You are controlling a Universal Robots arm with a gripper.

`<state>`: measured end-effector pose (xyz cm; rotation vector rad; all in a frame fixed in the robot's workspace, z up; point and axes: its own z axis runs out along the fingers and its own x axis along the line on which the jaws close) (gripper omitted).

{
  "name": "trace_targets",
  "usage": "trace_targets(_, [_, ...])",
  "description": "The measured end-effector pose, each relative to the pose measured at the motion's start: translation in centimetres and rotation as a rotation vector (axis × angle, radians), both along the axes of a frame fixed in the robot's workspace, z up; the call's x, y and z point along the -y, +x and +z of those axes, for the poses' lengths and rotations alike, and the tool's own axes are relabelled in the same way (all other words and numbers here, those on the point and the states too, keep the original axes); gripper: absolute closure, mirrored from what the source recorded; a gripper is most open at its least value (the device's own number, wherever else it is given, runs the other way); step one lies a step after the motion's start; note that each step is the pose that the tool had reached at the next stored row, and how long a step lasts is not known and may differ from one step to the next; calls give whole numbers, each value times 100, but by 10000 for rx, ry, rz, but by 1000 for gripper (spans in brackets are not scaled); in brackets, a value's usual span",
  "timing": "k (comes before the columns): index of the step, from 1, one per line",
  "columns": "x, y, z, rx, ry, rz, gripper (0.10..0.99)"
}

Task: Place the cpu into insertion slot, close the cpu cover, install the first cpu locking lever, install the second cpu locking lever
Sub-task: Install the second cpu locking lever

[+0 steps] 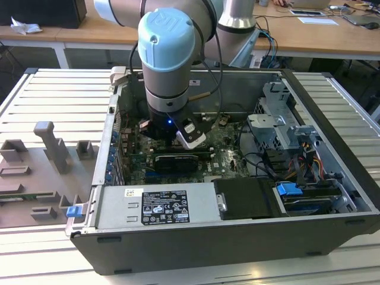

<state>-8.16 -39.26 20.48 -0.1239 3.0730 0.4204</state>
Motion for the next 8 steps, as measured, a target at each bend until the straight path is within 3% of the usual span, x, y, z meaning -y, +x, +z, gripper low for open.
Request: trace_targets(8, [0, 0, 103, 0, -1, 0, 980])
